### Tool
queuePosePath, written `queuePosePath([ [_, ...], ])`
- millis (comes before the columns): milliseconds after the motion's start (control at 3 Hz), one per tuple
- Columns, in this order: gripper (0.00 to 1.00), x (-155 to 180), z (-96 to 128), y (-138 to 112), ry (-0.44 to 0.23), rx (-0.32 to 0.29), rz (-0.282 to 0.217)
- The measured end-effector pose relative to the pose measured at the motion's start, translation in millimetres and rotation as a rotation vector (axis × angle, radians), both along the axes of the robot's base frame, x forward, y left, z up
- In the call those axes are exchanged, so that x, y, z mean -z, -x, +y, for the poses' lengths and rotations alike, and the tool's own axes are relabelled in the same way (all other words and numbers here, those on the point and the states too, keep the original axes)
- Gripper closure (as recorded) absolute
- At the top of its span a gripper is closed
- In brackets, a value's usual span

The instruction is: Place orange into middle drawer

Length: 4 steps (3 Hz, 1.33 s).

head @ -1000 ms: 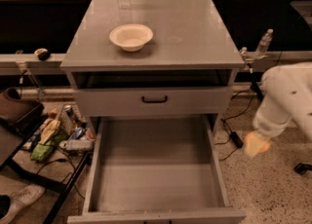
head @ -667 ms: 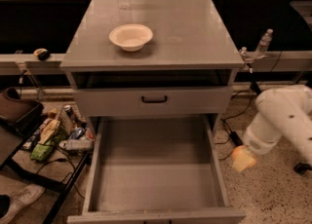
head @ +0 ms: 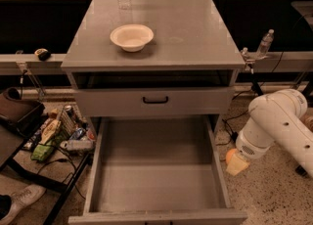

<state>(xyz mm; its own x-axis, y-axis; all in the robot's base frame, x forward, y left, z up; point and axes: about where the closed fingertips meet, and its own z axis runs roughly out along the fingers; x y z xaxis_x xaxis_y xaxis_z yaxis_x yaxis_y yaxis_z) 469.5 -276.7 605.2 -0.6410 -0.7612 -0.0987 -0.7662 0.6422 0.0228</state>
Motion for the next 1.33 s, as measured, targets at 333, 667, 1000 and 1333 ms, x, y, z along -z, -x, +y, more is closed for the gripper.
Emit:
queuePosePath([
  [333,1.0,11.2,22.0,-5.4,-0.02,-0.021,-0.005],
  [667,1.0,42.8,86.1,-14.5,-0.074,-0.07,-0.005],
  [1000,1.0,74.2,157.4,-24.2,-0.134,-0.1,-0.015],
  [1333,1.0,119.9,239.2,-30.4,-0.145,-0.112,-0.015],
])
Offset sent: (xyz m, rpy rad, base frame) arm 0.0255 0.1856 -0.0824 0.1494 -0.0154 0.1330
